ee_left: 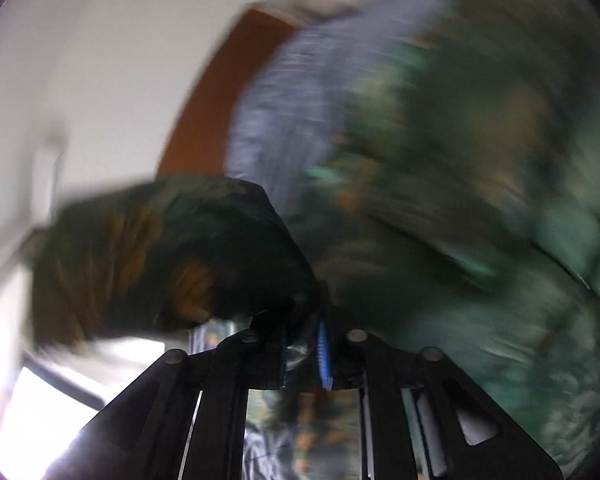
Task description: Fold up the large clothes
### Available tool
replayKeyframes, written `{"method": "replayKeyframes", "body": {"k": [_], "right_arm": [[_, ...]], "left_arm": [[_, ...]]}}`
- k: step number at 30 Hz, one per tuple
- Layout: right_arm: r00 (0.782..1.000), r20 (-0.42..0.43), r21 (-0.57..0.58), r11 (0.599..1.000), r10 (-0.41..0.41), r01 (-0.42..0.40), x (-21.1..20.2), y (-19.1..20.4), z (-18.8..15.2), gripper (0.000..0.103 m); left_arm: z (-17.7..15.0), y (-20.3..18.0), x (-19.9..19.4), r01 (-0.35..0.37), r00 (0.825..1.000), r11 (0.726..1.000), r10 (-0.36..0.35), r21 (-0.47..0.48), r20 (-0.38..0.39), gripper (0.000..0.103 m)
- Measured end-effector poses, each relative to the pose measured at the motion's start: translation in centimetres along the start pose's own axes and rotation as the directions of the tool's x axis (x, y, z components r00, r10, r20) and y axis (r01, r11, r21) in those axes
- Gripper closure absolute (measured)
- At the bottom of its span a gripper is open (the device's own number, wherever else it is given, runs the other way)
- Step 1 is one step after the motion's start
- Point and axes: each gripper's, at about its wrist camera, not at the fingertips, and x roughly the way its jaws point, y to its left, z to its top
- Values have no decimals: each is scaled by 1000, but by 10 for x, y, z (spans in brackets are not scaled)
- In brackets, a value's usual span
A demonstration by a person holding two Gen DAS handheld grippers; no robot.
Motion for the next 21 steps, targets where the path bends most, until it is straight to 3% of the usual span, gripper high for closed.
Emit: {"method": "replayKeyframes", "body": {"k": [2,3,4,6,9,12,14,17,21], "right_arm": [[1000,-1,4,1000,-20,20,-4,-8,-2,44],[1000,-3,6,1000,-28,28,-4,-11,-3,44],[999,-6,11,999,-36,37,-5,-15,-4,44],[999,-18,25,999,-46,46,-1,-21,-5,44],[999,-45,46,999,-26,29,14,-27,-2,44],[995,-67,132,989,75,-66,40,-34,9,44],[982,-57,222,961,178,-162,66,-41,23,43],[961,-59,316,918,271,-240,112,-44,47,43],[932,-131,396,880,338,-263,178,-34,67,43]], "left_arm": [[-8,-28,2,47,999,997,-45,69,-24,86],[-13,-32,1,51,998,996,-49,78,-28,79],[-18,-35,-3,54,998,995,-52,78,-29,61],[-29,-32,-11,45,999,997,-45,55,-16,36],[-43,-14,-19,77,997,997,-77,-17,-20,30],[-59,11,-26,133,988,976,-144,-173,-50,30],[-70,30,-31,185,975,931,-214,-314,-63,30],[-84,52,-34,219,958,851,-281,-477,-61,30],[-105,50,-47,252,939,755,-342,-606,-37,29]]}}
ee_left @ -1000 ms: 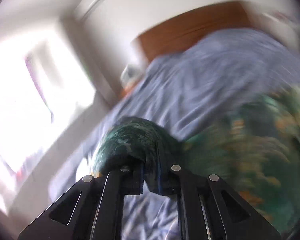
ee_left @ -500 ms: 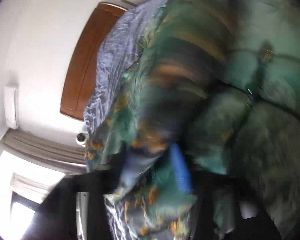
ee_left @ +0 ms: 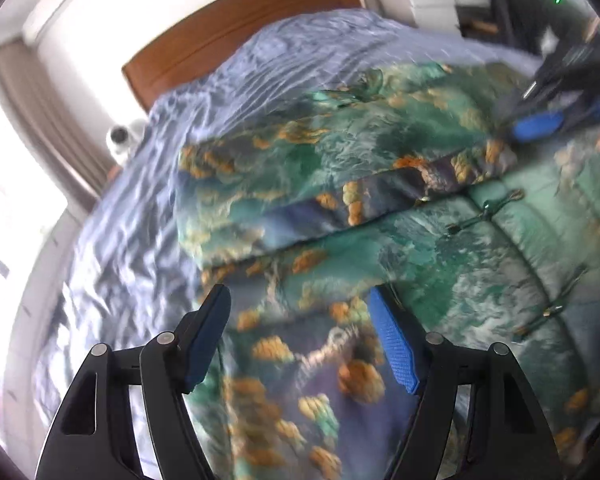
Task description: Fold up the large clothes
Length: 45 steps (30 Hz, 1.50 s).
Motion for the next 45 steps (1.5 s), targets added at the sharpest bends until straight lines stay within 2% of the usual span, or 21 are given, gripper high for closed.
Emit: {"method": "replayKeyframes", "body": {"k": [2,3,4,5,7,9,11,14,16,18,19,21,23,25,28,30,32,34,37,40,45], "right_arm": [[997,-61,19,999,-50,51,30,2,5,43],[995,-86,14,999,-51,53,40,5,4,49],[993,-105,-2,998,-59,59,46,12,3,88],[990,-101,-38,995,-95,92,43,25,4,88],[994,-13,-156,982,-109,105,25,57,12,88],[988,86,-265,953,-130,149,9,86,29,88],[984,128,-294,943,-124,157,7,97,55,88],[981,100,-282,941,-165,187,37,84,84,84],[969,31,-292,925,-244,242,70,67,85,73],[943,-66,-301,907,-327,293,95,46,79,63],[944,-55,-308,905,-325,293,94,42,74,64],[951,44,-312,900,-306,304,70,45,67,64],[946,169,-330,889,-277,319,43,57,62,64],[949,216,-385,873,-231,300,33,71,62,64],[975,163,-429,879,-154,211,48,78,74,64],[980,120,-394,898,-158,193,68,71,78,64],[983,31,-345,921,-183,182,92,56,77,65],[979,-33,-308,934,-199,179,112,39,72,67],[980,-10,-325,927,-200,186,111,38,64,67],[976,-4,-339,919,-217,203,113,40,60,67],[974,16,-350,911,-226,217,126,43,58,67]], "left_arm": [[-7,4,1,21,1000,999,-22,-45,-15,29],[-13,2,-5,24,999,998,-25,-56,-21,29],[-19,5,-10,24,999,997,-26,-67,-28,29],[-20,9,-10,24,999,997,-27,-79,-29,29],[-22,18,-13,40,999,993,-42,-114,-20,29],[-16,30,-10,62,998,984,-65,-166,-13,29],[-9,41,-6,75,997,974,-78,-212,-9,29],[1,55,2,78,997,959,-83,-271,-4,28],[7,63,10,74,997,952,-81,-296,-12,26],[11,72,17,71,996,945,-85,-320,-30,26],[13,76,19,76,995,940,-92,-332,-32,26],[23,89,26,102,993,927,-118,-360,-23,26],[38,97,36,120,991,921,-135,-371,-16,26],[58,103,56,153,985,911,-173,-384,-19,26],[77,111,109,216,956,849,-284,-482,-71,29],[74,109,146,209,934,825,-327,-526,-143,35],[62,106,179,192,908,805,-363,-561,-210,38],[59,104,184,198,909,817,-360,-542,-212,38],[71,102,175,185,917,838,-336,-514,-217,38],[92,107,175,186,936,852,-305,-490,-175,34],[119,116,221,119,949,853,-248,-509,-194,33]]}}
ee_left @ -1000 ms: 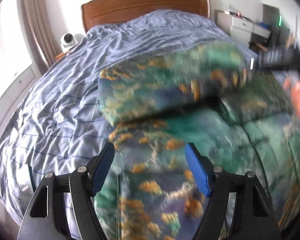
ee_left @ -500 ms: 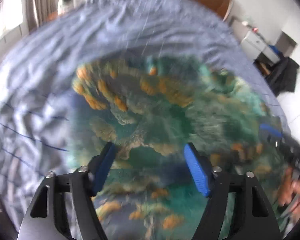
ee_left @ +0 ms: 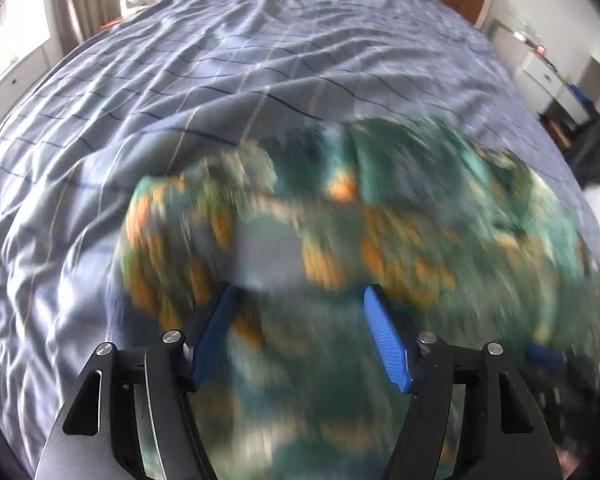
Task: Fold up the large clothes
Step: 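Grasp the jacket side with the right tool and fold it over the front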
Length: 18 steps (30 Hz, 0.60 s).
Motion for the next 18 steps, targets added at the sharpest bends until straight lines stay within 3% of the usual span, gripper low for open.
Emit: {"method": "replayKeyframes", "body": {"k": [4,9,13,18], "right_arm": [[1000,12,-9,1000,-5,5,5,0,0,67],[1000,9,-3,1000,3,-3,5,-1,0,67],[1000,-9,-5,1000,-9,9,-8,3,-2,65],[998,24,-40,997,-60,61,-55,16,-20,64]], "left_arm": [[11,-1,26,-80,997,997,80,5,3,19],[-8,0,0,-74,997,997,74,23,28,19],[-58,-1,-42,-69,996,990,61,126,64,20],[-145,0,-102,-89,996,954,77,287,52,19]]}}
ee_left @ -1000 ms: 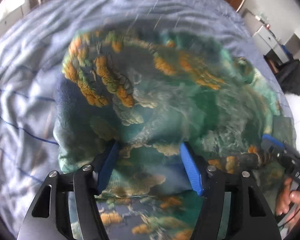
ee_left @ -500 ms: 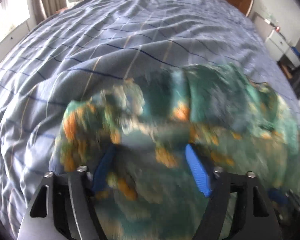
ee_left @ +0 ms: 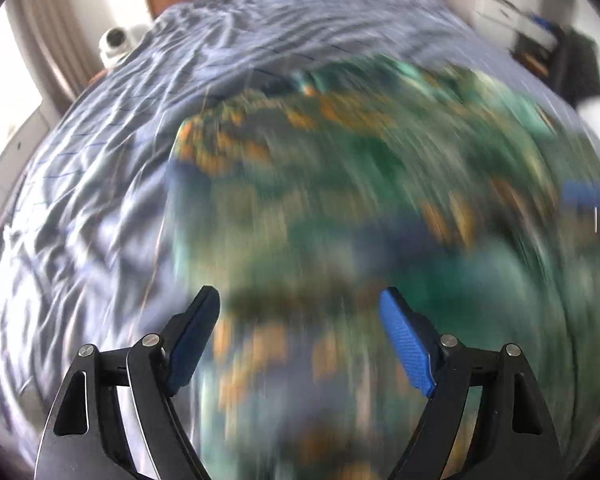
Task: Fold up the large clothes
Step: 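Grasp the jacket side with the right tool and fold it over the front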
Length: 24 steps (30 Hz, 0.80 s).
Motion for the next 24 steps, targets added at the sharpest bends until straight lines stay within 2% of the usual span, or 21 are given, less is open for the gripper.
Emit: {"method": "replayKeyframes", "body": {"k": [2,4,6,10,12,14,18,20,21,22,23,24], "right_arm": [[1000,12,-22,1000,5,-4,-32,0,-16,61],[1000,17,-32,999,2,-1,-60,-9,-36,34],[1000,15,-24,1000,-15,15,-88,-26,-61,27],[995,-22,56,993,-102,103,-147,-79,-119,26],[990,-67,107,986,-123,130,-168,-107,-146,26],[987,-122,159,979,-108,127,-180,-129,-175,26],[975,-222,247,968,8,48,-178,-145,-226,25],[973,-217,268,963,78,-18,-174,-139,-238,26],[970,-214,273,961,114,-53,-171,-133,-241,32],[970,-212,268,961,121,-62,-169,-127,-241,65],[968,-217,257,964,125,-67,-168,-122,-241,81],[971,-210,251,966,118,-63,-170,-118,-238,87]], "left_arm": [[-31,2,-28,-4,1000,1000,3,21,10,13],[-61,13,-53,-17,1000,1000,17,0,22,5],[-84,27,-70,-15,1000,999,15,-46,13,5],[-124,54,-75,37,999,987,-42,-159,-31,4],[-141,59,-65,105,990,974,-123,-203,-75,4],[-153,52,-55,180,974,964,-202,-195,-103,4],[-158,38,-47,195,967,963,-221,-184,-128,4],[-158,32,-50,228,956,955,-257,-192,-139,27],[-157,28,-53,255,947,946,-286,-200,-147,46],[-156,24,-55,253,947,947,-284,-197,-148,67],[-155,21,-58,255,948,948,-284,-188,-146,74],[-154,18,-63,260,947,949,-287,-180,-143,84]]}}
